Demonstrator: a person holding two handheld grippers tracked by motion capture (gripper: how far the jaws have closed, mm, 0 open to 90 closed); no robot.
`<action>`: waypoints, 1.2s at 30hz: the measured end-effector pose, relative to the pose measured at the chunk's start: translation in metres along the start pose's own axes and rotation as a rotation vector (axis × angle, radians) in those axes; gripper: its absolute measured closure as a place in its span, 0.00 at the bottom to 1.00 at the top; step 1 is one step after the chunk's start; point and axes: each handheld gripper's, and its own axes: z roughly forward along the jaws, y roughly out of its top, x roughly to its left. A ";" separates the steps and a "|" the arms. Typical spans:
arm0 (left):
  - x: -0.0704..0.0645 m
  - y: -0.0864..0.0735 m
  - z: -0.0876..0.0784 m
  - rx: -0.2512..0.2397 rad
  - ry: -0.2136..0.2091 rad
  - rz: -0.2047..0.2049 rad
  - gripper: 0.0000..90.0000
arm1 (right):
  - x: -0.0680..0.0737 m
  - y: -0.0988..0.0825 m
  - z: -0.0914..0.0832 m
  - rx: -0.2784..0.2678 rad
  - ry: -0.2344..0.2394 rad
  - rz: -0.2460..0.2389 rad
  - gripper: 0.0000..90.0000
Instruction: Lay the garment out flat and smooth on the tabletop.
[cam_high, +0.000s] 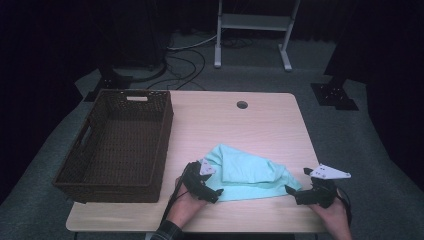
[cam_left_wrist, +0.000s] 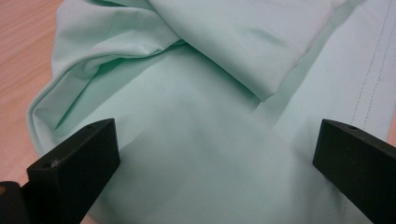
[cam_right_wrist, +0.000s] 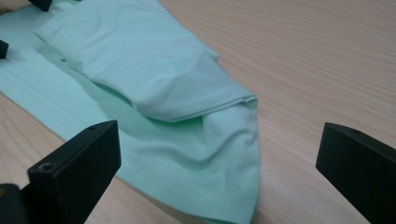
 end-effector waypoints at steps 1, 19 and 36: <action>0.000 -0.002 -0.002 -0.002 0.000 -0.001 0.00 | 0.003 0.000 0.001 0.003 0.007 -0.006 0.00; -0.002 -0.018 -0.018 0.000 0.000 -0.002 0.00 | 0.038 -0.011 0.026 0.157 0.122 -0.065 0.00; -0.011 -0.035 -0.036 -0.001 -0.007 0.007 0.00 | 0.075 -0.034 -0.005 0.167 0.115 -0.064 0.00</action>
